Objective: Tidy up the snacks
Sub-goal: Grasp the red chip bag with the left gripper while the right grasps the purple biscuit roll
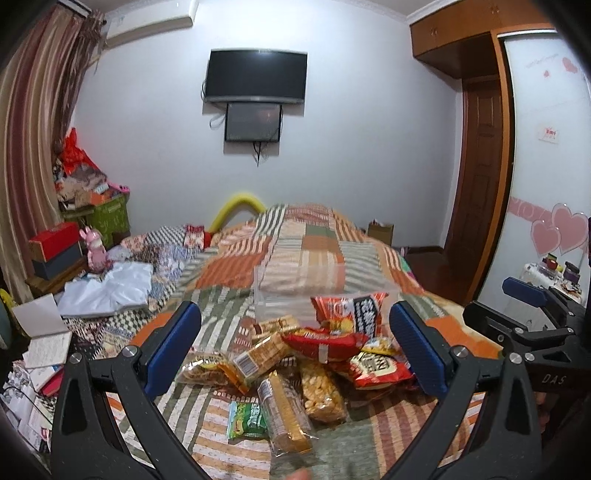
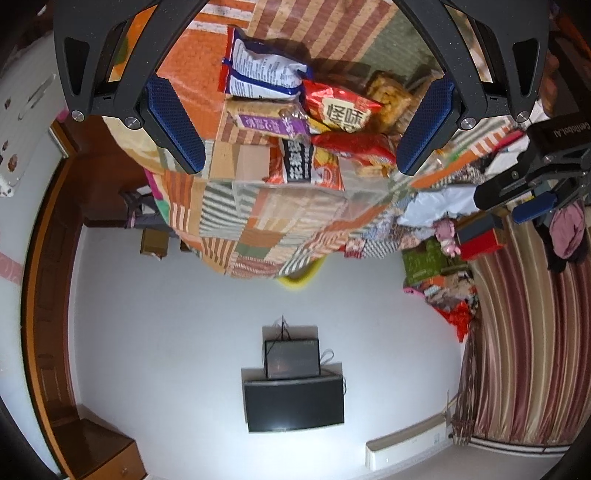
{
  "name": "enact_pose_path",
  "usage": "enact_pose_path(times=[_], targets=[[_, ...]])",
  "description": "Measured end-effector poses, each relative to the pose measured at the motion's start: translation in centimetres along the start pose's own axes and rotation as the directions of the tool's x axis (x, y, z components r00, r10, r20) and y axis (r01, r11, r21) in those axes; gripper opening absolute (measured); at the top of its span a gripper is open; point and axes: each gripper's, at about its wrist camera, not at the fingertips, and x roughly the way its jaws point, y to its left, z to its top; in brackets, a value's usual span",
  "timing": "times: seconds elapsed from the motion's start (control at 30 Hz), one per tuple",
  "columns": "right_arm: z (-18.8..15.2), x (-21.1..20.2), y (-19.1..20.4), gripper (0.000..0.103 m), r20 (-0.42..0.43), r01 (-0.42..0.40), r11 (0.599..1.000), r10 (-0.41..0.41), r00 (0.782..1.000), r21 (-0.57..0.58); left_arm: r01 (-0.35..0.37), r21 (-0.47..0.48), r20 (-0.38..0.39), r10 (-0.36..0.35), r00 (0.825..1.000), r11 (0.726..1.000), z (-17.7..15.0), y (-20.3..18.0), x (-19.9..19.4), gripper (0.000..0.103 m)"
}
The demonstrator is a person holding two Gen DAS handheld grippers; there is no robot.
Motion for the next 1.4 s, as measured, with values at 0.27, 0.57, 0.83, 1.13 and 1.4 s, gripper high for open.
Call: enact_pose_path(times=[0.27, 0.57, 0.83, 1.13, 1.4], targets=[[-1.3, 3.7, -1.2, 0.103, -0.101, -0.001, 1.0, 0.0, 0.995, -0.007, 0.002, -0.031, -0.121, -0.006, 0.993, 1.0, -1.3, 2.3, 5.2, 0.103], [-3.2, 7.3, -3.4, 0.103, -0.218, -0.007, 1.0, 0.013, 0.976, 0.025, -0.004, -0.017, -0.249, 0.0, 0.968, 1.0, -2.7, 2.8, 10.3, 0.103], [-4.3, 8.7, -4.0, 0.103, -0.289, -0.041, 0.999, 0.048, 0.956, 0.032, 0.106, 0.021, -0.322, -0.094, 0.942, 0.994, -2.8, -0.2, 12.0, 0.103], [-4.4, 10.1, -3.8, 0.091, -0.317, -0.073, 0.996, 0.084, 0.945, 0.046, 0.162, 0.055, -0.356, -0.133, 0.925, 0.985, -3.3, -2.4, 12.8, 0.103], [-4.6, 10.8, -4.4, 0.079, -0.338, -0.089, 0.993, 0.112, 0.934, 0.083, 0.138, 0.018, -0.395, -0.12, 0.911, 0.99, -3.5, -2.8, 14.8, 0.103]])
